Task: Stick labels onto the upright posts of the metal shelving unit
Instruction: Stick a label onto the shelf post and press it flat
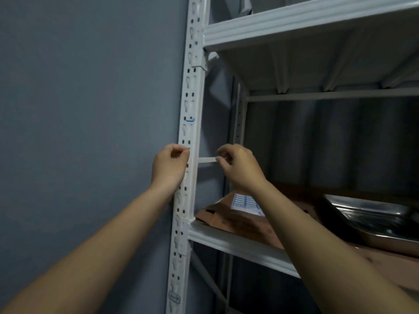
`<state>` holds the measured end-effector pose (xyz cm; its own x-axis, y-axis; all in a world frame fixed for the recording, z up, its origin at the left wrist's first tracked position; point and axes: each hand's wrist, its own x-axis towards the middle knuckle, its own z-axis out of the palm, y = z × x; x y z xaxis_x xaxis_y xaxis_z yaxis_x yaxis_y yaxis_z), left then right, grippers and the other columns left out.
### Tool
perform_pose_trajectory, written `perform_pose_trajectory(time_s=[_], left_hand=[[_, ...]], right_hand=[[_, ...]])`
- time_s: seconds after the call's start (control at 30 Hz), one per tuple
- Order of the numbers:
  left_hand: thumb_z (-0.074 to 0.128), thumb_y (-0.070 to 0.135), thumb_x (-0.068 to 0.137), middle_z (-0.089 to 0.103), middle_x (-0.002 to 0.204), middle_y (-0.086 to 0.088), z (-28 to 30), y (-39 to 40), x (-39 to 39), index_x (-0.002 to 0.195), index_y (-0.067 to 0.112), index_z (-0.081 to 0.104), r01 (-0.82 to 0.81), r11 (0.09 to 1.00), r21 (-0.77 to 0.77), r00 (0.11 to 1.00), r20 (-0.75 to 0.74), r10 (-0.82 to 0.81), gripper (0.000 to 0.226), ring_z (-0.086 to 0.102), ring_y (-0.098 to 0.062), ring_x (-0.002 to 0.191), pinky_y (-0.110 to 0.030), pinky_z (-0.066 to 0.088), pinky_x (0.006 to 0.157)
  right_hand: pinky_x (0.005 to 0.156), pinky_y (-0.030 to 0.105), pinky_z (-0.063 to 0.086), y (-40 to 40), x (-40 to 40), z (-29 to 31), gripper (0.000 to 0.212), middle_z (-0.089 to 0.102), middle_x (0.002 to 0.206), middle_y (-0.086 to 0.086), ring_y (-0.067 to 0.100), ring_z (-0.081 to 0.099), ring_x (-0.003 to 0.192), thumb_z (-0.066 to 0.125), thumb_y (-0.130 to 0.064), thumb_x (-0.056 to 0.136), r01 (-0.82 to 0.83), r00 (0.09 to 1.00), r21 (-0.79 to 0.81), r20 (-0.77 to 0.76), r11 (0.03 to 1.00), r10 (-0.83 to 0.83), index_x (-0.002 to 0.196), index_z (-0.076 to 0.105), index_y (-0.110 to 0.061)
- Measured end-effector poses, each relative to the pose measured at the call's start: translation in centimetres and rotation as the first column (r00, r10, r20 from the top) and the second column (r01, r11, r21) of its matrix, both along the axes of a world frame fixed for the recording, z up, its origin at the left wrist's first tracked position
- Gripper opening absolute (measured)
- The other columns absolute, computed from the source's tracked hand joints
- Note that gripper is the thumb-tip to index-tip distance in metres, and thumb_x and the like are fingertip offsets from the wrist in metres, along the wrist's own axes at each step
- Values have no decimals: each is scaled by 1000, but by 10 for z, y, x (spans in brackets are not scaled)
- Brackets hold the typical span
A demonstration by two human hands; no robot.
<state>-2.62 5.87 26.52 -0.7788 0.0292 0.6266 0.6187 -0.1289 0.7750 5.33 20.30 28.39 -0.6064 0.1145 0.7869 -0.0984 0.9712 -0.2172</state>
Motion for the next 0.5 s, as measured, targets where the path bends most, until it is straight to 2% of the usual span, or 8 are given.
perform_pose_trajectory(time_s=[0.07,0.13,0.2,0.27,0.33,0.4,0.5], left_hand=[[58,16,90,65,81,2,8,-8,-10,76,24,62,-38,998,-40,998,-53,36,17,62,-18,82,-37,53,85],[56,17,92,67,86,2,18,-13,-16,84,22,66,-98,992,-85,988,-126,87,13,60,-14,79,-25,48,77],[54,17,93,66,86,5,26,-15,-21,94,19,69,-173,978,-114,967,-207,147,15,59,-10,79,-17,40,70],[54,16,93,66,87,4,34,-13,-25,100,12,71,-234,962,-139,942,-279,189,19,58,-9,80,-13,36,67],[53,13,93,69,94,-1,41,-9,-29,103,8,71,-264,950,-169,919,-342,194,21,61,-14,85,-18,42,74],[51,11,93,70,105,-6,48,-5,-34,106,8,70,-287,936,-203,899,-394,191,23,63,-21,95,-27,48,86],[51,11,93,65,113,-8,58,2,-41,109,9,68,-339,912,-231,863,-463,203,24,61,-23,102,-33,48,91]], right_hand=[[88,35,50,-10,-23,7,27,62,112,5,17,59,98,55,-25,95,-8,999,-68,-43,998,5,118,62,-12],[92,37,50,-20,-43,17,35,62,119,7,19,59,106,53,-28,96,-36,996,-161,-88,986,22,126,58,-11],[97,38,47,-29,-59,28,42,60,126,8,21,57,113,53,-31,97,-110,990,-306,-122,946,76,134,52,-11],[100,37,46,-35,-70,35,41,61,126,5,20,57,116,54,-31,96,-213,975,-408,-148,888,166,132,53,-13],[99,40,48,-38,-81,36,32,67,118,0,18,62,109,55,-25,93,-303,952,-420,-169,855,254,124,58,-17],[97,42,50,-35,-90,35,35,68,115,-2,16,64,105,54,-18,89,-347,937,-420,-187,838,295,123,57,-19],[93,37,53,-30,-92,35,38,69,111,2,15,67,98,57,-10,89,-415,910,-445,-212,794,356,126,57,-18]])
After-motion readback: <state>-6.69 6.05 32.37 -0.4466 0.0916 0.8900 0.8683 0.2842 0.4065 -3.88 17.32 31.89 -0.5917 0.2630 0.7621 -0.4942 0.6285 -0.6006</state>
